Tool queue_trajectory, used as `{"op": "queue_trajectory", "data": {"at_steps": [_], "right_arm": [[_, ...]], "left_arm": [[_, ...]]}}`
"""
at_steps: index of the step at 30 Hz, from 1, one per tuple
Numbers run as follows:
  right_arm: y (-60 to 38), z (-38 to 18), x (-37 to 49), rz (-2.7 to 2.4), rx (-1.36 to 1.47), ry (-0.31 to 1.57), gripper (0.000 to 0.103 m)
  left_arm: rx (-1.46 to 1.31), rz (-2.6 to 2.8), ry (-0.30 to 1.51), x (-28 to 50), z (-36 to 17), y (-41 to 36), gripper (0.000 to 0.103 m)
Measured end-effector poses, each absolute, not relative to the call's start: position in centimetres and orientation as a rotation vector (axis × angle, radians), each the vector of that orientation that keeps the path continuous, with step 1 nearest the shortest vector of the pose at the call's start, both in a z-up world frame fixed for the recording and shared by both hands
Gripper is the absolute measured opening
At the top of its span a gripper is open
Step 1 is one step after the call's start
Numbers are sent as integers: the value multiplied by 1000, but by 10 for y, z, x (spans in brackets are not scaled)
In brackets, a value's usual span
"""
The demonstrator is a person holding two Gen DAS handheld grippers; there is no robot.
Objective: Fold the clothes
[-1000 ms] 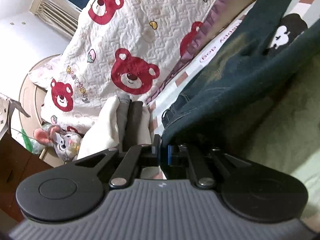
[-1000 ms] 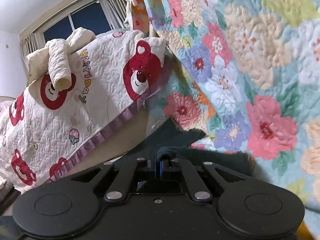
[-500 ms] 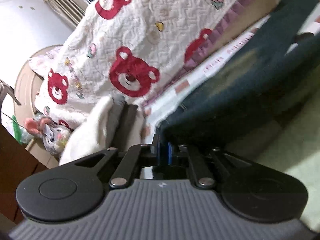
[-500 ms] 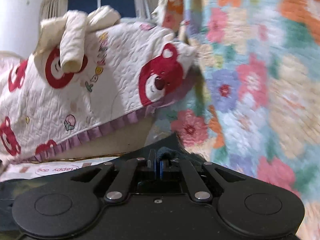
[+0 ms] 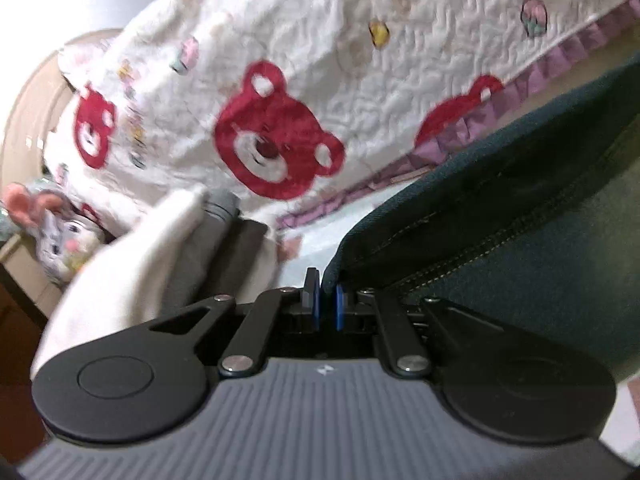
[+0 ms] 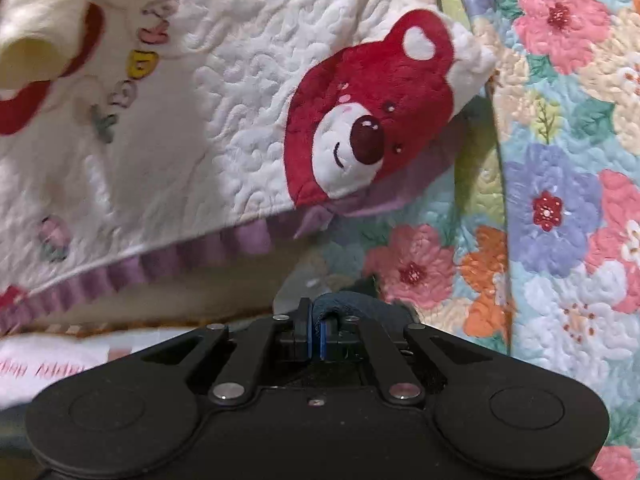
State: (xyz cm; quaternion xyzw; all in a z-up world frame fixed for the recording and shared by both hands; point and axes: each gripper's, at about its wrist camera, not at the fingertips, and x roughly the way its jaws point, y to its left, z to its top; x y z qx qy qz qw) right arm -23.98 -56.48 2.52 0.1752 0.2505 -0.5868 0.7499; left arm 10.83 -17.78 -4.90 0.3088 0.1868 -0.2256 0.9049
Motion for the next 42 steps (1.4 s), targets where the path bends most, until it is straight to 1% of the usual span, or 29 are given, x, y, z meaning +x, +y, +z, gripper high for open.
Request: {"op": "queue_trajectory", "data": {"at_steps": [2,4,7,10,12,15,17,20,25,32,42], "right_arm": [[-572,18,-222,-1301,398,559,3],[-576,10,-206,-1298,345,600,3],[-579,2,-192,-1295,272,649,3],[-582,2,-194,-1296,248,661,3],[-579,8,-201,-1301,242,638,3],[-558,12,-230,-1308,306,516,3],[-542,8,-250,-1321,320,471,3],[-529,1,-270,-1345,289,478,3],[-547,-8,-264,-1315,255,583,3],[-583,-23,-244,-1252,211,747,3],[-673,-84,-157,-1283,254,836,3]], "left_arm": [[633,-470,418,121,-63,-184,8],[619,-473,452,132,-75,-188,8],[560,-488,493,142,-80,-188,8],[496,-494,482,139,-73,-181,8],[456,-491,460,127,-65,-171,8],[498,-489,385,99,-53,-157,8],[501,-501,359,88,-45,-148,8],[446,-527,367,82,-37,-141,8],[442,-541,354,80,-32,-146,8],[456,-560,469,118,-52,-167,8],[512,-574,629,181,-87,-207,9]]}}
